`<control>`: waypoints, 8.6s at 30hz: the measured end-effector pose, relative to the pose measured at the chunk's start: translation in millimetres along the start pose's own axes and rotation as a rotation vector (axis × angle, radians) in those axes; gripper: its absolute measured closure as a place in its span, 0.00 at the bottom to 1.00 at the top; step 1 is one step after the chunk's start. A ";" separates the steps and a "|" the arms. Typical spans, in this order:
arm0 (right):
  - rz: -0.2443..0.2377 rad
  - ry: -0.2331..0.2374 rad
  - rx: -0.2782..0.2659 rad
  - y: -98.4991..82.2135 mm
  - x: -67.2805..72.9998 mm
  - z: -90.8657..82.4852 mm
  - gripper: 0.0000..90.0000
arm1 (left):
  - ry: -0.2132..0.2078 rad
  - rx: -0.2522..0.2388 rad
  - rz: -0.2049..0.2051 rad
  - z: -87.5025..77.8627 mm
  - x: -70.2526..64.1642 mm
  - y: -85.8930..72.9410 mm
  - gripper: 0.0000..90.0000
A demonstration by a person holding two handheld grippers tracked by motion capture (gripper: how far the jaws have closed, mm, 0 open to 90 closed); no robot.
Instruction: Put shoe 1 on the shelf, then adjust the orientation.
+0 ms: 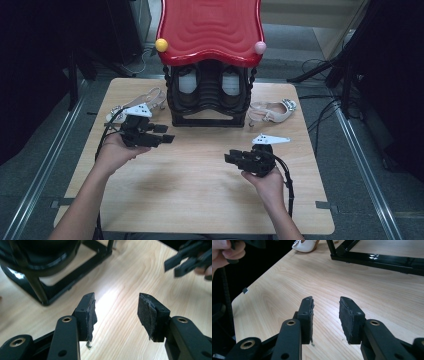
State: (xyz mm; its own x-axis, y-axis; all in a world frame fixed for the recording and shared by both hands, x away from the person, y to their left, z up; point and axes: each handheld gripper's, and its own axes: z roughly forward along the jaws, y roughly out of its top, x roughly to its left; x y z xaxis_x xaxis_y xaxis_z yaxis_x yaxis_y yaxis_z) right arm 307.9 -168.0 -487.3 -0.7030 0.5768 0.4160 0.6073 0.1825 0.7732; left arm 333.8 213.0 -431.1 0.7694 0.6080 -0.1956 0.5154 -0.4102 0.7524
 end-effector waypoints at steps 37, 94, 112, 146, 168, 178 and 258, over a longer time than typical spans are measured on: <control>-0.002 -0.037 0.047 -22.4 -12.3 -11.5 0.49 | 0.057 0.014 -0.181 4.9 50.8 -70.0 0.84; 0.055 -0.137 0.062 -42.3 -14.6 -28.1 0.49 | 0.386 -0.033 -0.394 8.3 173.1 -88.2 1.00; 0.053 -0.127 0.071 -40.8 -15.2 -24.4 0.49 | 0.359 -0.077 -0.417 -11.4 161.4 -57.1 1.00; 0.046 -0.113 0.105 -41.2 -15.2 -15.7 0.49 | 0.380 0.051 -0.364 39.1 149.2 5.1 1.00; 0.036 -0.088 0.091 -29.8 -16.5 -5.9 0.48 | 0.415 0.114 -0.367 14.7 149.3 -21.4 0.99; 0.032 -0.083 0.092 -27.2 -16.5 -2.7 0.48 | 0.435 0.120 -0.396 1.9 157.2 -32.1 0.99; 0.020 -0.094 0.094 -21.3 -17.4 2.2 0.47 | 0.358 -0.026 -0.592 -36.2 130.5 -59.0 0.98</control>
State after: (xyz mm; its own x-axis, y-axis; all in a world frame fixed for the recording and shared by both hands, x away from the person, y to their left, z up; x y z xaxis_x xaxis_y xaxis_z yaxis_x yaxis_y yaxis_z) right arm 307.9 -180.2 -512.1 -0.6552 0.6525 0.3807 0.6560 0.2416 0.7150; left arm 390.1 341.2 -478.3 0.1872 0.9133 -0.3617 0.7975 0.0737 0.5987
